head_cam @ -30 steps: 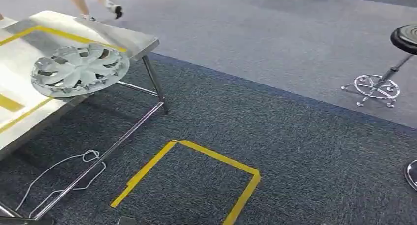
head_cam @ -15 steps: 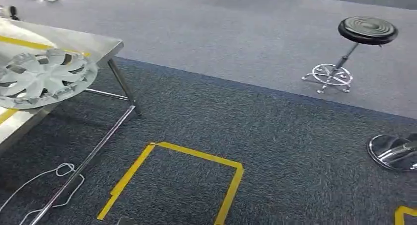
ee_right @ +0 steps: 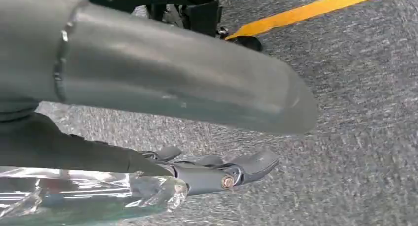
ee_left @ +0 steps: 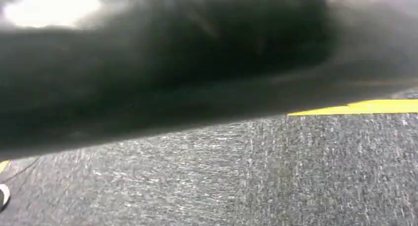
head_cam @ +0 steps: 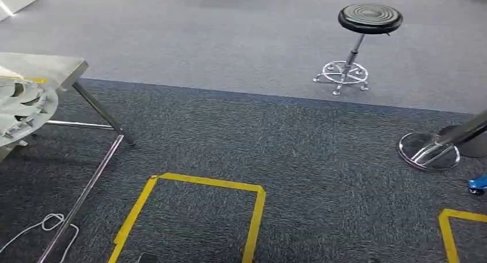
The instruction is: Take the parts from the cabinet and place them on the table.
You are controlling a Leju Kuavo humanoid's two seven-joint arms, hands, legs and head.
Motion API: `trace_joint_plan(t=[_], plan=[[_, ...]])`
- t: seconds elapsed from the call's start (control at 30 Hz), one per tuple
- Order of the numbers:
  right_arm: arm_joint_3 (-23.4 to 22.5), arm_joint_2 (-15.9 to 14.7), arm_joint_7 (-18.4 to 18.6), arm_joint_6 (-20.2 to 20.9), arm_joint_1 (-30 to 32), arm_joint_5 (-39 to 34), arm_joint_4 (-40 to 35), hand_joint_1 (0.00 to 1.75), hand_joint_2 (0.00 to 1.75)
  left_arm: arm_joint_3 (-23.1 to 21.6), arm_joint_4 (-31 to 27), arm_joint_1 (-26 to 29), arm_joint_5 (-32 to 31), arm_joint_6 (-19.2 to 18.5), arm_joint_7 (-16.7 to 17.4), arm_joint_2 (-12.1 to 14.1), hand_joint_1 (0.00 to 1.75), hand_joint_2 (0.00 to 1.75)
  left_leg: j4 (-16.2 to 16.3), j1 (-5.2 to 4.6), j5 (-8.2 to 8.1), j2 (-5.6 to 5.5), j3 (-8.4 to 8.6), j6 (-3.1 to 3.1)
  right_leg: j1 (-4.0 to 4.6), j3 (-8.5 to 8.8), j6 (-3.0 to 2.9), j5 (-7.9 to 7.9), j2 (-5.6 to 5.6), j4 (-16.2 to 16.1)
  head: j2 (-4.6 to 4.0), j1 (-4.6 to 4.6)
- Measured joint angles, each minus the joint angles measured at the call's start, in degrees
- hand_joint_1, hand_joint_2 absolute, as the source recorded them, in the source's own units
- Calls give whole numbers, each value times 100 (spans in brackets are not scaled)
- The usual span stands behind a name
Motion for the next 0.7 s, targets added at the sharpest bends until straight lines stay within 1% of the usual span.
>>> trace_joint_plan(t=[0.03, 0.07, 0.1, 0.13, 0.17, 0.2, 0.23, 0.27, 0.3, 0.33, 0.37, 0.4, 0.43, 0.47, 0.5, 0.53, 0.57, 0.6, 0.63, 0.67, 0.7], plan=[[0, 0, 2, -2, 6, 0, 2, 0, 0, 0, 0, 7, 0, 0, 0, 2, 0, 0, 26, 7, 66, -1, -33, -1, -1, 4, 0, 0, 69, 1, 0, 2], [-2, 0, 2, -2, 16, 0, 2, 0, 0, 0, 0, 3, 0, 0, 0, 4, 0, 0, -171, 21, 290, -6, 31, 1, -1, 9, 1, 1, 153, 8, 0, 2], [-2, 2, 6, -2, 17, 4, 2, 0, 0, 0, 0, 0, 0, 0, 0, 9, 0, 0, -544, 36, 570, -34, 183, 9, -2, 13, 3, 1, 230, 12, 0, 9], [0, 2, 9, -2, 13, 9, 4, 0, 0, 0, 0, -1, 0, 0, 0, 11, 0, 0, -1048, 55, 875, -149, 404, 19, -7, 24, 9, -3, 311, 20, 0, 2], [2, 4, 9, -2, 9, 13, 9, 0, 0, 0, 0, 4, 0, 0, 0, 13, 0, 0, -1445, 83, 1035, -420, 553, 27, -15, 9, 29, -8, 380, 24, 0, 4], [4, 4, 9, 0, -15, 18, 15, 0, 0, 0, 2, 8, 0, -4, 0, 13, 0, 0, -1552, 109, 998, -572, 596, 35, 13, -28, 70, -17, 453, 87, 0, 11], [7, 4, 11, 0, -18, 20, 15, 0, 0, -2, 0, 0, -2, -4, 0, 13, 0, 0, -1636, 104, 917, -525, 632, 40, -6, -80, 95, -2, 498, 94, 0, 0], [9, 4, 11, 0, -5, 20, 17, 0, 0, -2, 0, -18, 0, -4, 0, 15, 0, 0, -1610, 80, 911, -491, 605, 45, -25, -125, 136, 18, 557, 85, 0, 5], [9, 4, 11, 0, 18, 22, 20, 0, 0, 0, 0, -19, 0, -4, 0, 13, 0, 0, -1614, 65, 920, -443, 607, 66, -51, -136, 185, 39, 608, 53, 0, 11], [9, 2, 11, -2, 35, 22, 20, 0, 0, 0, 0, -18, -2, -6, 0, 2, 0, 0, -1693, 109, 955, -350, 619, 119, -46, -201, 221, 20, 634, 72, 0, 4], [9, 2, 9, -2, 44, 24, 22, 0, 0, 2, 0, -33, -2, -7, 0, 7, 0, 0, -1699, 102, 967, -271, 630, 152, -21, -249, 232, -65, 314, 180, 0, 22], [11, 2, 13, -4, 36, 24, 22, 0, 0, 0, 0, -31, -2, -9, 0, 2, 0, 0, -1699, 96, 963, -212, 621, 178, -13, -383, 241, -247, 108, 464, 0, 68], [18, 2, 13, -2, 19, 28, 22, 0, 0, 0, 0, -18, -2, -13, 0, 0, 0, 0, -1699, 81, 958, -122, 619, 187, -13, -585, 254, -473, 4, 900, 0, 81], [24, 2, 11, -2, 5, 28, 22, 0, 0, 0, 0, -1, 0, -13, 0, -2, 0, 0, -1699, 68, 952, -7, 620, 197, -15, -829, 267, -697, -47, 1414, 0, 70], [31, 4, 11, 0, 7, 28, 22, 0, 0, 2, 0, 3, 0, -13, 0, 4, 0, 0, -1698, 61, 951, 71, 614, 198, -16, -981, 279, -810, -66, 1736, 0, 72], [35, 4, 11, 0, 20, 28, 26, 0, 0, 2, 0, 2, 0, -13, 0, 4, 0, 0, -1696, 59, 948, 157, 614, 198, -18, -1044, 284, -793, -79, 1883, 0, 70], [35, 4, 13, 0, 35, 31, 26, 0, 0, 2, 0, -6, 0, -13, 0, 4, 0, 0, -1695, 58, 943, 223, 620, 196, -18, -940, 286, -634, -89, 1712, 0, 72], [35, 4, 13, -2, 47, 33, 26, 0, 0, 2, 0, -14, 0, -15, 0, 2, 0, 0, -1695, 58, 933, 274, 630, 190, -17, -731, 278, -405, -121, 1327, 0, 77], [35, 4, 15, 0, 49, 35, 26, 0, 0, 2, 0, -19, 0, -20, 0, -4, 0, 0, -1694, 58, 920, 331, 652, 176, -15, -429, 258, -138, -206, 765, 0, 77], [35, 4, 15, 0, 42, 39, 26, 0, 0, 2, 0, -20, 0, -20, 0, -7, 0, 0, -1694, 51, 902, 377, 679, 148, 2, -154, 231, 24, -441, 256, 0, 77], [37, 4, 17, 2, 14, 44, 26, 0, 0, 2, 0, -18, 0, -22, 0, -9, 0, 0, -1679, 3, 882, 431, 676, 116, 79, -51, 220, -81, -588, 112, 0, 74]])
